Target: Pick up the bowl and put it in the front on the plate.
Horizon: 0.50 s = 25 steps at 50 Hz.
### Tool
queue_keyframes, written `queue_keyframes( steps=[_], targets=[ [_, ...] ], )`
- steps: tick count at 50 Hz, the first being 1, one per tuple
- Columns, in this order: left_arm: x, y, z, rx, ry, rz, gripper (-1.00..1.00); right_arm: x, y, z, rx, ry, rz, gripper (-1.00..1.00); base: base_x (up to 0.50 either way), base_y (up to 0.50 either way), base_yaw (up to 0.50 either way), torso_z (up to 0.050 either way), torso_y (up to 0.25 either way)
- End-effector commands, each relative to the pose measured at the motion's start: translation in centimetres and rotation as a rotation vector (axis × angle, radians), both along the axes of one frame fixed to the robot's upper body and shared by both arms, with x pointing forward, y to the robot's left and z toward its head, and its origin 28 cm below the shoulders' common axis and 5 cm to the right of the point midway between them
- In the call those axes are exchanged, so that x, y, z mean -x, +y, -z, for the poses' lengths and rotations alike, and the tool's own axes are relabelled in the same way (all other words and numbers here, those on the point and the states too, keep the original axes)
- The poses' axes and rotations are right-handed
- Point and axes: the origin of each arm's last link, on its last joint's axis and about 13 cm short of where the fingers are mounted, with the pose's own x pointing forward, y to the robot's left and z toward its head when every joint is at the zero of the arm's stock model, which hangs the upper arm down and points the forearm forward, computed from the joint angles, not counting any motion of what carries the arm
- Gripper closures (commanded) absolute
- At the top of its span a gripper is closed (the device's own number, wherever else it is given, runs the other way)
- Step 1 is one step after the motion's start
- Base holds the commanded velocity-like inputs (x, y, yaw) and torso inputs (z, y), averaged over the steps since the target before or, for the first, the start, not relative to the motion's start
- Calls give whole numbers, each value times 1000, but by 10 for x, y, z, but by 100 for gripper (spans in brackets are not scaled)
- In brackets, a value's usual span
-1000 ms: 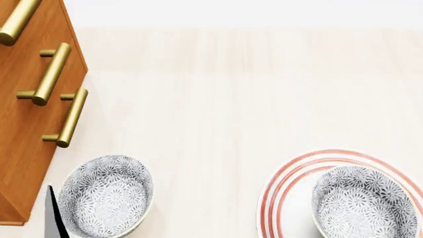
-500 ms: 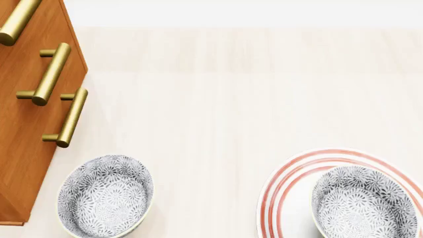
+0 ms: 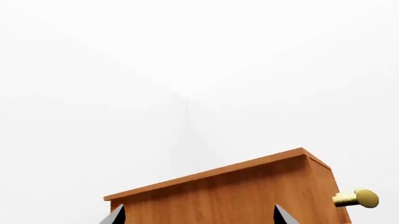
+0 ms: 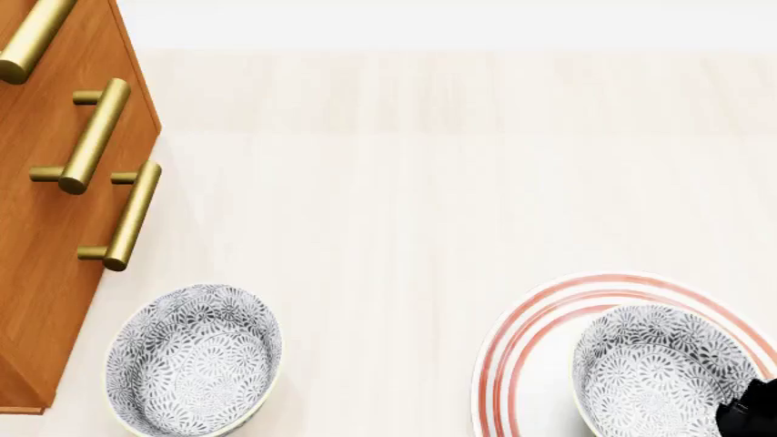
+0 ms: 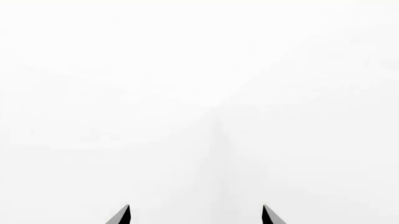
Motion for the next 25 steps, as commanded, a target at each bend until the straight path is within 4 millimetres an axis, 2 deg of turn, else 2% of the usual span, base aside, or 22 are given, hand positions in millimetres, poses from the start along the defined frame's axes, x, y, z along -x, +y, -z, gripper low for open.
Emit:
queue_keyframes(
  steps=[1,9,25],
  targets=[
    [-11,11,-29,-16,-139,-93,-100,-2,-9,-30,84,-216,103,-100,0,0,0,0,0],
    [-12,11,-25,-6,-131,-92,-100,-4,-8,-26,70,-212,111,-100,0,0,0,0,0],
    [-13,13,-39,1,-169,-113,-100,-7,-7,-30,47,-222,110,-100,0,0,0,0,0]
  ],
)
